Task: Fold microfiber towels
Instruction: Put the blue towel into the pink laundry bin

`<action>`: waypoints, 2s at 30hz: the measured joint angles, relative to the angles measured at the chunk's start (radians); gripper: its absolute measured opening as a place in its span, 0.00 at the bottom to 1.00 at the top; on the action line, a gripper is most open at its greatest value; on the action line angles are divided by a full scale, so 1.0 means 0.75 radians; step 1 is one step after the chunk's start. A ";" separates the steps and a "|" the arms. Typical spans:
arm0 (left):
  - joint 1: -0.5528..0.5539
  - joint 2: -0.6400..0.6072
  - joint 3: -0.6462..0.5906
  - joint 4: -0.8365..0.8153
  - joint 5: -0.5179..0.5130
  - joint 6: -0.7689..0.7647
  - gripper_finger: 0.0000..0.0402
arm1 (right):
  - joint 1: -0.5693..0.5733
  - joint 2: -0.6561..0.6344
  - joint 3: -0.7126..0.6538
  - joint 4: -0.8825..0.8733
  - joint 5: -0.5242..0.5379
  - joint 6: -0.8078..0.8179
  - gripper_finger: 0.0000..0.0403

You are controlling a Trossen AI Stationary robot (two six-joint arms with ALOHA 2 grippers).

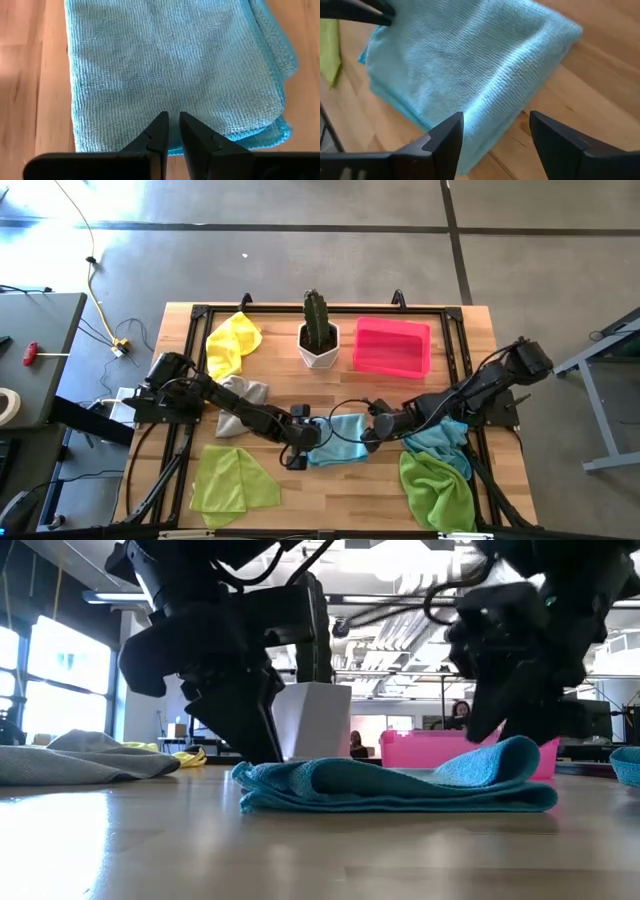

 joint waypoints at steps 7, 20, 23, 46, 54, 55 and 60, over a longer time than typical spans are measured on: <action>0.000 0.000 -0.003 -0.014 0.005 0.065 0.10 | -0.001 0.131 0.003 0.069 -0.027 0.085 0.56; 0.002 0.000 -0.003 -0.004 -0.001 0.070 0.10 | 0.001 0.156 -0.002 0.200 0.015 0.112 0.55; 0.002 0.000 -0.003 0.002 -0.002 0.070 0.10 | 0.001 0.157 -0.002 0.203 0.029 0.123 0.52; 0.004 -0.007 -0.002 0.003 -0.134 0.105 0.10 | -0.013 0.161 -0.001 0.164 0.122 -0.106 0.01; -0.014 -0.136 0.000 -0.042 -0.109 0.105 0.10 | -0.109 -0.030 -0.003 -0.073 0.173 -0.262 0.00; -0.015 -0.162 0.000 -0.071 -0.108 0.105 0.10 | -0.130 -0.055 0.000 -0.105 0.178 -0.292 0.00; -0.024 -0.271 -0.003 -0.150 -0.133 0.106 0.10 | -0.271 -0.146 0.072 -0.299 0.178 -0.512 0.00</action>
